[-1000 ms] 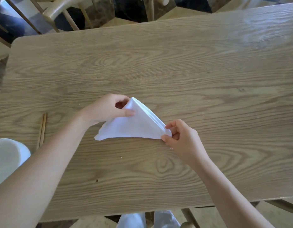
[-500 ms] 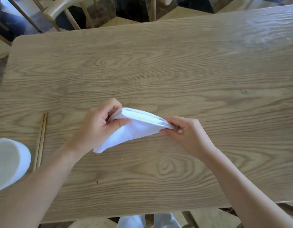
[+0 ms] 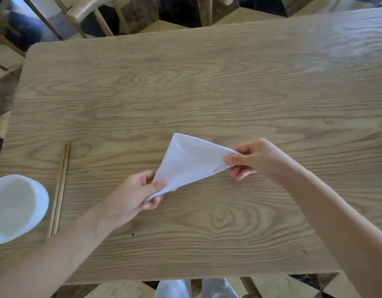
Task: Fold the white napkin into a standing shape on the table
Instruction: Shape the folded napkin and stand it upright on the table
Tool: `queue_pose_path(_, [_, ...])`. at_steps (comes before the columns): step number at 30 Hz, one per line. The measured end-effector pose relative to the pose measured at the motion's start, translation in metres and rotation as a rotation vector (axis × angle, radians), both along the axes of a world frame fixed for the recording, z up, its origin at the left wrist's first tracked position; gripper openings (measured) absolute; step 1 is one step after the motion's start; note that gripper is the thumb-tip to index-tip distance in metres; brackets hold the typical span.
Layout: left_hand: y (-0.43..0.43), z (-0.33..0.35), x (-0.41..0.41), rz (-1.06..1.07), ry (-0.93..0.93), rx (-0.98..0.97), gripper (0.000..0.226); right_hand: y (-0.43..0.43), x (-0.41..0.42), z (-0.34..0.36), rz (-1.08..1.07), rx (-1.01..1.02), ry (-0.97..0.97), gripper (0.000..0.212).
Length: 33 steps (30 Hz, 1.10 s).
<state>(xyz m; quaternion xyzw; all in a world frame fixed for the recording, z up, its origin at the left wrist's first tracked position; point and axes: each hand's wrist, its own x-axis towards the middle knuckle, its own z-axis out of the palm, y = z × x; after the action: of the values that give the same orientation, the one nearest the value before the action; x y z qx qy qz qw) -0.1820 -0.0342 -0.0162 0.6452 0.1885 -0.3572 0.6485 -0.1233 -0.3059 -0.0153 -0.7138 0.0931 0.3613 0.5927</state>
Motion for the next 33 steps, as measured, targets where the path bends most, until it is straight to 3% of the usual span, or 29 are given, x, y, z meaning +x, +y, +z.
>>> queue_pose_path(3, [0.0,-0.005,0.004,-0.017,-0.1,0.148,0.019,0.003,-0.001,-0.004,-0.013,-0.056,0.072,0.009])
queue_pose_path(5, [-0.005,-0.008,0.001,-0.058,-0.184,0.303,0.015,0.003,-0.004,-0.007,-0.036,-0.201,0.041,0.015])
queue_pose_path(9, [-0.003,-0.01,-0.014,-0.254,-0.492,0.946,0.024,-0.011,-0.011,0.006,0.232,-0.669,-0.084,0.031])
queue_pose_path(11, [0.005,-0.009,-0.016,-0.276,-0.735,1.305,0.039,-0.011,-0.01,0.015,0.255,-0.839,-0.225,0.038])
queue_pose_path(12, [0.0,-0.008,-0.015,-0.247,-0.858,1.361,0.043,-0.004,-0.007,0.017,0.227,-0.886,-0.345,0.039])
queue_pose_path(14, [-0.022,-0.012,-0.009,-0.25,-0.993,1.25,0.047,0.027,-0.001,0.013,0.19,-0.787,-0.609,0.041])
queue_pose_path(16, [-0.044,-0.027,-0.004,-0.373,-1.013,1.153,0.05,0.067,-0.002,-0.002,0.347,-0.65,-0.786,0.048])
queue_pose_path(18, [-0.049,-0.042,-0.001,-0.516,-0.954,1.184,0.056,0.09,-0.013,-0.028,0.515,-0.703,-0.867,0.058])
queue_pose_path(22, [-0.034,-0.056,0.0,-0.648,-0.98,1.262,0.056,0.083,-0.029,-0.051,0.476,-0.822,-0.924,0.066])
queue_pose_path(25, [-0.026,-0.054,0.003,-0.675,-0.966,1.28,0.06,0.068,-0.036,-0.055,0.467,-0.882,-0.985,0.061])
queue_pose_path(33, [-0.013,-0.05,0.004,-0.588,-0.897,1.183,0.059,0.02,-0.066,-0.056,0.383,-1.006,-0.874,0.054])
